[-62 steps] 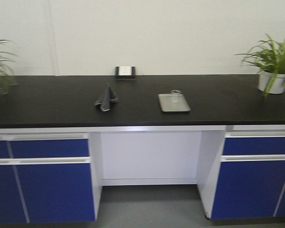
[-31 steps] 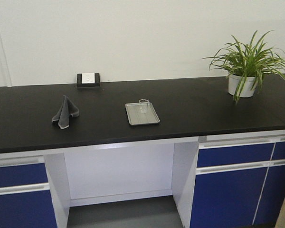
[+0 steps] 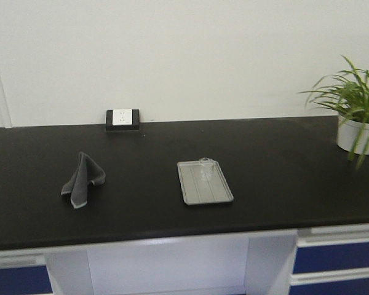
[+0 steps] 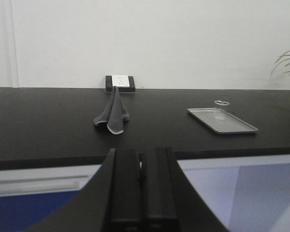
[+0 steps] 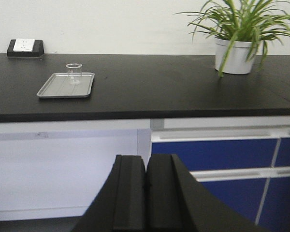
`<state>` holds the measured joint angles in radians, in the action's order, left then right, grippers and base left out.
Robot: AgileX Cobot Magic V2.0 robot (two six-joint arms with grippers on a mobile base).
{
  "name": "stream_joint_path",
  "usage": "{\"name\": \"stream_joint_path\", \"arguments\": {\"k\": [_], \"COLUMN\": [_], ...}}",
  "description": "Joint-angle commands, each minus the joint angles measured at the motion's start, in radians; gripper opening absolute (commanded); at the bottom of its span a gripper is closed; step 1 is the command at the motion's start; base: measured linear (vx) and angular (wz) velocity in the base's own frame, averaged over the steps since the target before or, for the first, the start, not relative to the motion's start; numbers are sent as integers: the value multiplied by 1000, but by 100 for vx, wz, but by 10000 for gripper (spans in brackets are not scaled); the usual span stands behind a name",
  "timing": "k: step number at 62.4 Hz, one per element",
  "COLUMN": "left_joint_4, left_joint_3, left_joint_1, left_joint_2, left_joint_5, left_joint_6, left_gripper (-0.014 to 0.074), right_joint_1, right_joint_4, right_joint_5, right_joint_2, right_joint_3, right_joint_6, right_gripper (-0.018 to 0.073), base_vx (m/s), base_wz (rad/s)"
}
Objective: Wipe beaker with gray cloth and return to tray
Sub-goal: 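Approach the bench, stopping before the cloth and metal tray, then grasp the gray cloth with the left gripper and lift it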
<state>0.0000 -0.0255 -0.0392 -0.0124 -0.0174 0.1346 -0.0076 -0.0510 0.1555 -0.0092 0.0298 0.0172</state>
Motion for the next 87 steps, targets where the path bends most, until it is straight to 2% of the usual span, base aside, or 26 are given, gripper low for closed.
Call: {"name": "stream_joint_path", "arguments": {"k": [1, 46, 87], "left_joint_4": [-11, -11, -11], "left_joint_3": [-31, -31, -31], "left_joint_1": [3, 3, 3], "left_joint_2": [-25, -25, -25], "left_joint_5": [86, 86, 86], "left_joint_6": [2, 2, 2], "left_gripper": [-6, -6, -6], "right_joint_1": [-6, -6, -6], "right_joint_4": [-8, -8, -8], "right_joint_5": [-86, -86, -86], "right_joint_2": [-9, -9, -9], "right_joint_3": [6, 6, 6], "right_joint_6": [-3, -3, -3], "right_gripper": [-11, -11, -11], "base_vx": [49, 44, 24], "base_wz": [12, 12, 6]}}
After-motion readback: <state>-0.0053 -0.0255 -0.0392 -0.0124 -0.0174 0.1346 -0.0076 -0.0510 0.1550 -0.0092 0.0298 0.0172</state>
